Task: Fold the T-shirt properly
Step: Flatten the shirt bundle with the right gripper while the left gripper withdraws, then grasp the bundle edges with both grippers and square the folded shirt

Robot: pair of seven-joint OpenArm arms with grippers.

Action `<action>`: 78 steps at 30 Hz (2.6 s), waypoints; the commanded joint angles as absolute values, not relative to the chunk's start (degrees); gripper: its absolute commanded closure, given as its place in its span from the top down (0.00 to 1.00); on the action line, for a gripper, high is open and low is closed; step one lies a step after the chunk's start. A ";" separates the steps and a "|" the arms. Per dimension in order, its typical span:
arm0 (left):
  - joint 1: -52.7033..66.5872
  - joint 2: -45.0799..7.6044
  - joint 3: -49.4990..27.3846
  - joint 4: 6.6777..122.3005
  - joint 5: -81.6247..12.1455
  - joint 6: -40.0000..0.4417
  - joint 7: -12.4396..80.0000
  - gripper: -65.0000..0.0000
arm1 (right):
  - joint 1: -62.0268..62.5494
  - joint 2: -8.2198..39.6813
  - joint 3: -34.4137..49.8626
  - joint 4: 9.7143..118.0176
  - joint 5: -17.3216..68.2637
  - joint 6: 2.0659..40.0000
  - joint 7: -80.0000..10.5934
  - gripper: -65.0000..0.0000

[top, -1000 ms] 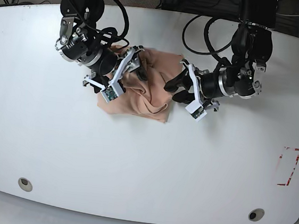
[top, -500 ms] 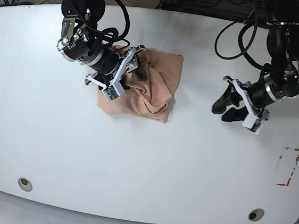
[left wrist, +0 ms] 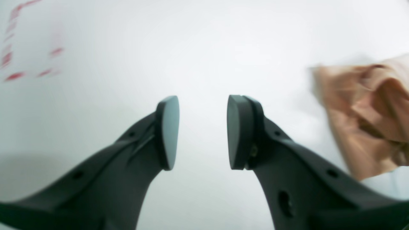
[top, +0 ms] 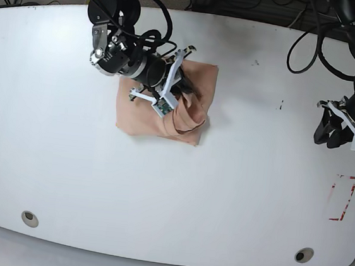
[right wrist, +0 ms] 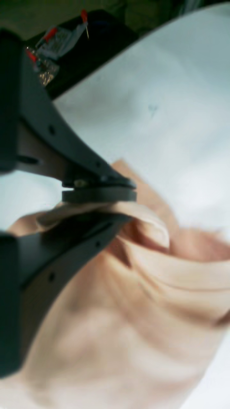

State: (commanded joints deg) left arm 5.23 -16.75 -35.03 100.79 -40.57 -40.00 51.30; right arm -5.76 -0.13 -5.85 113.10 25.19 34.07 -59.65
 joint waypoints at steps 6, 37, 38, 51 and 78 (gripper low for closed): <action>7.34 -16.57 -34.95 100.79 -38.46 -40.00 51.30 0.36 | -3.82 -2.95 -5.93 114.24 25.27 34.07 -59.74 0.00; 11.65 -16.92 -20.97 101.23 -37.93 -40.00 51.30 0.36 | 0.13 -3.12 -10.15 105.63 25.27 32.48 -52.62 0.85; 11.47 -16.84 -19.65 101.23 -37.93 -40.00 51.30 0.36 | 0.04 -2.24 -9.45 106.59 25.27 32.48 -52.62 0.85; 9.01 -11.91 -3.91 101.32 -37.93 -40.00 51.12 0.36 | -2.07 6.90 0.75 111.08 25.01 32.75 -52.62 0.54; 6.64 -1.80 10.33 97.19 -10.42 -40.00 44.26 0.21 | 5.58 10.95 -3.82 87.52 13.85 33.19 -38.46 0.23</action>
State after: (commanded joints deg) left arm 6.64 -1.80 10.33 97.19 -10.42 -40.00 44.26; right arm 5.58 10.95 -3.82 87.52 13.85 33.19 -38.46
